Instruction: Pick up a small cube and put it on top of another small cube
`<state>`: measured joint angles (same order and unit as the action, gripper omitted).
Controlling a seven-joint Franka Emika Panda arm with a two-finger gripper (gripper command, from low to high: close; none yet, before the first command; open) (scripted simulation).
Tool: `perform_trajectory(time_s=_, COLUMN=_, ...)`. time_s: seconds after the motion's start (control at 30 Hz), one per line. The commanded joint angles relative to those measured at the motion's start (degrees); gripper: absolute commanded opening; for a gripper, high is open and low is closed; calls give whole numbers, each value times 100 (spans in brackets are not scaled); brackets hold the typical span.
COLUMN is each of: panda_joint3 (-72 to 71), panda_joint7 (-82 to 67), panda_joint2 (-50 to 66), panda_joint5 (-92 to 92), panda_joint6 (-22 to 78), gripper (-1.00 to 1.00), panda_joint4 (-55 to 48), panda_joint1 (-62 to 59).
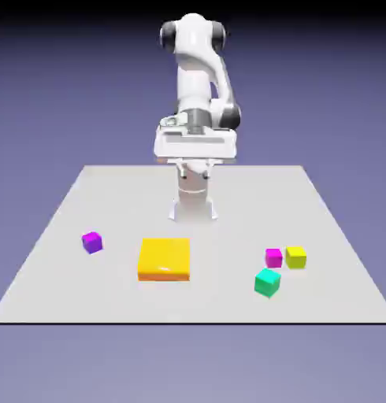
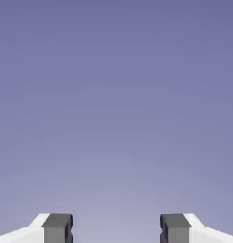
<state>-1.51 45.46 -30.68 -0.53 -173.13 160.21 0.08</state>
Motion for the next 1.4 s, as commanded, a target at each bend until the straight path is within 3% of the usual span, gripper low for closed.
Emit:
perform_trajectory(time_s=0.0, panda_joint3=-126, panda_joint7=250, panda_joint2=165, panda_joint5=-44, panda_joint6=73, gripper=0, panda_joint4=-66, panda_joint1=-51)
perform_trajectory(time_s=0.93, panda_joint3=-3641, panda_joint7=7226, panda_joint2=4769, panda_joint5=-1266, panda_joint6=2106, gripper=0, panda_joint4=-1902, panda_joint1=-1469)
perform_trajectory(time_s=1.2, panda_joint3=-2512, panda_joint7=8054, panda_joint2=5901, panda_joint5=-2308, panda_joint6=1305, gripper=0, panda_joint4=-2154, panda_joint1=-495)
perform_trajectory(time_s=1.23, panda_joint3=-2512, panda_joint7=8054, panda_joint2=5901, panda_joint5=-2308, panda_joint6=1305, gripper=-100, panda_joint4=-2154, panda_joint1=-495)
perform_trajectory(time_s=1.37, panda_joint3=-3134, panda_joint7=7668, panda_joint2=5337, panda_joint5=-1766, panda_joint6=1743, gripper=-100, panda_joint4=-2034, panda_joint1=-1020)
